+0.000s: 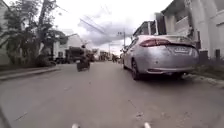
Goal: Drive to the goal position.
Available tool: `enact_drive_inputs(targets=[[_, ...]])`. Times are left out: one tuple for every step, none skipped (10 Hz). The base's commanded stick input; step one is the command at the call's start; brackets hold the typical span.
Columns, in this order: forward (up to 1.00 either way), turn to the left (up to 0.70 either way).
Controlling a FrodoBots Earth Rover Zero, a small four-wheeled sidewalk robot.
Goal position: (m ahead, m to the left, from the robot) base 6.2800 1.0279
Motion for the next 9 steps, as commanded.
enact_drive_inputs(targets=[[0.70, -0.22], [0.70, -0.18], [0.70, -0.14], [0.70, -0.10], [0.70, -0.06], [0.70, -0.02], [0.70, 0.01], [0.70, 0.05], [0.70, 0.01]])
